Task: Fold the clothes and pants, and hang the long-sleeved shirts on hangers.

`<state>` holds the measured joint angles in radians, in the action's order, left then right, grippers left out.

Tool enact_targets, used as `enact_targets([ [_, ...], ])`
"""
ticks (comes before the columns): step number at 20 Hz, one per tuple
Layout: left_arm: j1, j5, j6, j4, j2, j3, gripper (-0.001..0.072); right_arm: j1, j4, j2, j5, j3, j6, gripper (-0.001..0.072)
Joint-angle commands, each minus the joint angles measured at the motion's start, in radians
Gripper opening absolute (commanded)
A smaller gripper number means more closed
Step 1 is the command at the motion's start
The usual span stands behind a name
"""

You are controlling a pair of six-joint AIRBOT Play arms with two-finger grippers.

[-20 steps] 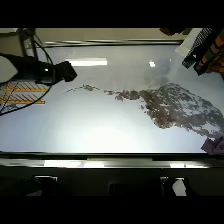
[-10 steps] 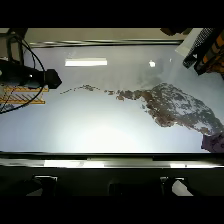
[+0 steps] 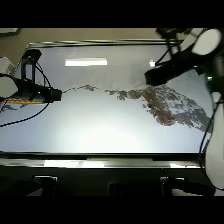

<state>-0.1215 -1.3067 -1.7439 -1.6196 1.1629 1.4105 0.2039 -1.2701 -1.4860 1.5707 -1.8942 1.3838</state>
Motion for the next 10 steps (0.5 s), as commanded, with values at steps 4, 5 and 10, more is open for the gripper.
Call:
enact_targets([
  [4, 0.008, -0.009, 0.008, -0.014, -0.002, -0.021, 0.0027, 0.117, -0.028, -0.06, 0.016, 0.037, 0.088, 0.0036],
  [5, 0.008, -0.009, 0.008, -0.015, -0.002, -0.021, 0.0027, 0.117, -0.029, -0.06, 0.015, 0.037, 0.09, 0.0036],
  [10, 0.008, -0.009, 0.009, -0.015, -0.002, -0.021, 0.0027, 0.117, -0.028, -0.06, 0.017, 0.037, 0.09, 0.0036],
])
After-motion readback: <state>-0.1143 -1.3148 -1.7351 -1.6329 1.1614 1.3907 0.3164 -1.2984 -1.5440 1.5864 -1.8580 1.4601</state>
